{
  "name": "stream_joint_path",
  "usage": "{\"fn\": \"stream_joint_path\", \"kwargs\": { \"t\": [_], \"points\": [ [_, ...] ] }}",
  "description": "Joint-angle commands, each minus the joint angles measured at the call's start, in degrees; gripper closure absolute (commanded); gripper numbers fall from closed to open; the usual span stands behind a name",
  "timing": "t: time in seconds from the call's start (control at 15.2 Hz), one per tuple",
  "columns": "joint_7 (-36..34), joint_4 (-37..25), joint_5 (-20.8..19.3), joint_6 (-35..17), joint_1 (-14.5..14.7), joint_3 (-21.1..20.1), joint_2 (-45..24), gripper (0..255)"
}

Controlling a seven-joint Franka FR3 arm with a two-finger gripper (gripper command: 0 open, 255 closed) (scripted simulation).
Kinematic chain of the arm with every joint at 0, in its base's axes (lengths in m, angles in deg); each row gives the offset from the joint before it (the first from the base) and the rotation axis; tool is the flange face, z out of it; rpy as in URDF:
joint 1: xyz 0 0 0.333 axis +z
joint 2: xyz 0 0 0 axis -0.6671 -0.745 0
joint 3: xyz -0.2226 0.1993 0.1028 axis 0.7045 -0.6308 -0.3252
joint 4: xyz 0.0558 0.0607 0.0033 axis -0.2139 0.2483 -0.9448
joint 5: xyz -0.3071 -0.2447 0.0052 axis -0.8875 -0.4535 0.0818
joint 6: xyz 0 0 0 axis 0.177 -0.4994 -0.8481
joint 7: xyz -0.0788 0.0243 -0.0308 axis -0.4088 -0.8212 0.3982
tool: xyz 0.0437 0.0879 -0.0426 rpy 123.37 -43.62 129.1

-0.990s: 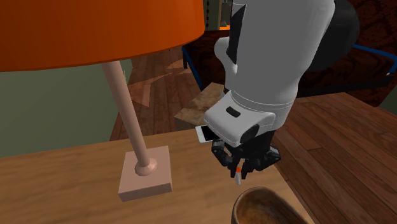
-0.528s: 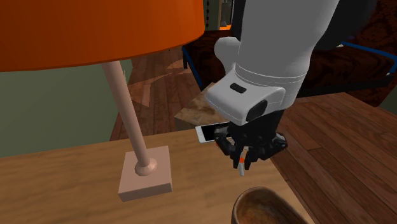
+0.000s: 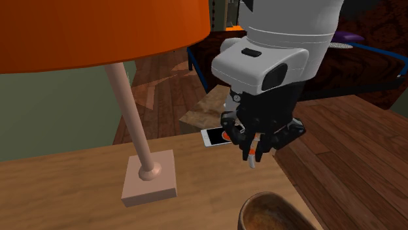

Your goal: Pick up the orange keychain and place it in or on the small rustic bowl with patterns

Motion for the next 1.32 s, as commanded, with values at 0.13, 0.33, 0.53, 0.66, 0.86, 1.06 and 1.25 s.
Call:
{"fn": "stream_joint_path", "kwargs": {
  "t": [0.13,0.33,0.53,0.66,0.86,1.06,1.25],
  "points": [
    [0.1,-2.3,0.2,3.0,0.0,0.0,0.6,255],
    [-0.6,-5.9,-0.3,4.5,0.4,-0.3,-1.5,255],
    [-2.8,-15.4,-1.9,7.2,1.9,-0.9,-8.5,255],
    [-4.2,-22.6,-3.1,9.5,3.1,-1.2,-13.5,255],
    [-5.8,-35.4,-4.8,14.1,5.5,-1.2,-22.0,255],
    [-6.7,-59.7,-7.2,23.7,9.8,-0.7,-36.6,255],
    [-6.9,-55.1,-6.9,20.4,9.4,-0.6,-35.3,255]
  ]
}}
